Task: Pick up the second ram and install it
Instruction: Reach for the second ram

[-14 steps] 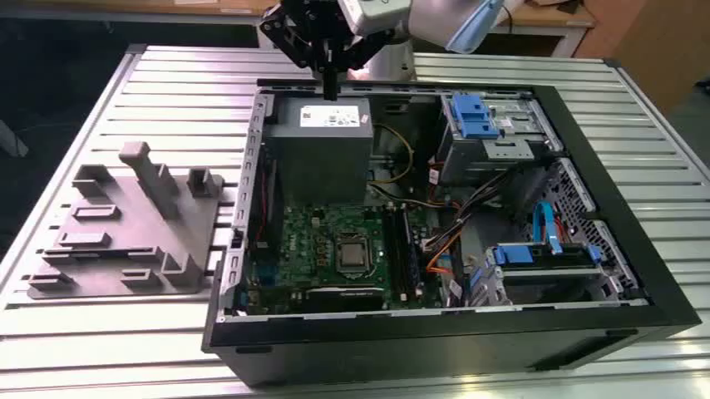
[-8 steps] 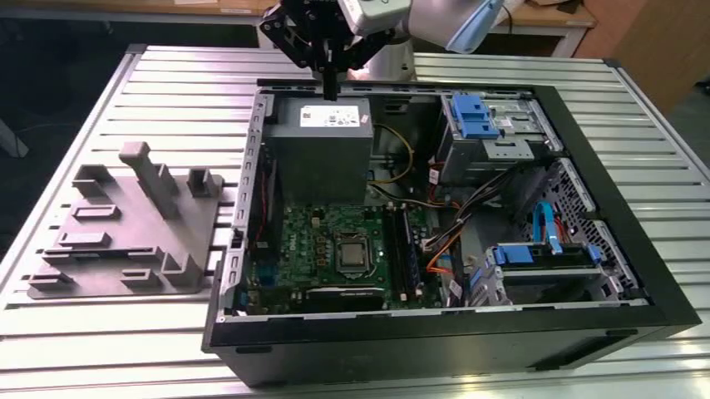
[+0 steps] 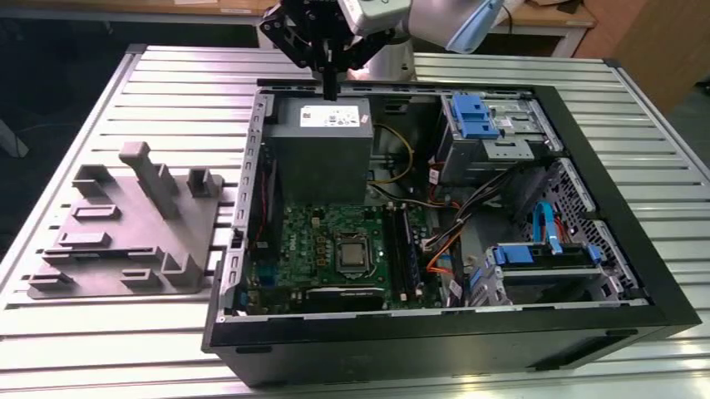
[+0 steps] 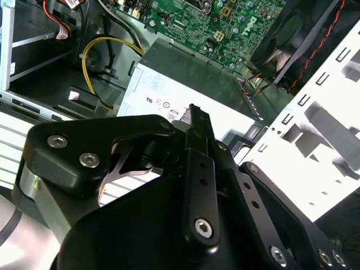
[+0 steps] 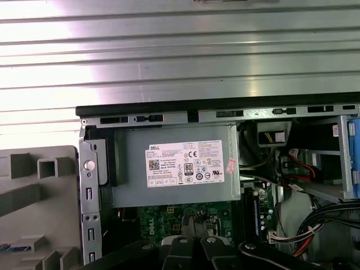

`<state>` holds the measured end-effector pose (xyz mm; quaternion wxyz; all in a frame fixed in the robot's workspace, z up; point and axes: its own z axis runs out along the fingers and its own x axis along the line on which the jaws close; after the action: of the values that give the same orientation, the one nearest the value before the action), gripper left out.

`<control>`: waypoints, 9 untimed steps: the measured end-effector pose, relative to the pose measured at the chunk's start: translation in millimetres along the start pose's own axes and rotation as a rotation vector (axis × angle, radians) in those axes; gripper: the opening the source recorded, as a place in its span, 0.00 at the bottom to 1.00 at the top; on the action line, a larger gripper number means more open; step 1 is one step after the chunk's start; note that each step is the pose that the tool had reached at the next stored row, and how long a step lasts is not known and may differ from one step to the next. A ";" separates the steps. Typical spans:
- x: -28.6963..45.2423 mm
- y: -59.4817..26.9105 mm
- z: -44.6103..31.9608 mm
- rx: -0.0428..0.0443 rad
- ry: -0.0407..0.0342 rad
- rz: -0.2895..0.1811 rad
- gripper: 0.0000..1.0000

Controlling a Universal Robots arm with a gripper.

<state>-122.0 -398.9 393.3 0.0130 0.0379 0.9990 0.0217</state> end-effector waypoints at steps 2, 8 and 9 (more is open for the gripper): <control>0.5 0.0 -0.1 -0.0001 0.0001 0.000 0.10; 6.6 -0.5 -0.1 -0.0004 0.0000 0.000 0.10; 7.8 -0.6 -0.1 -0.0004 0.0000 0.000 0.10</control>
<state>-129.8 -399.0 393.2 0.0131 0.0378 0.9990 0.0219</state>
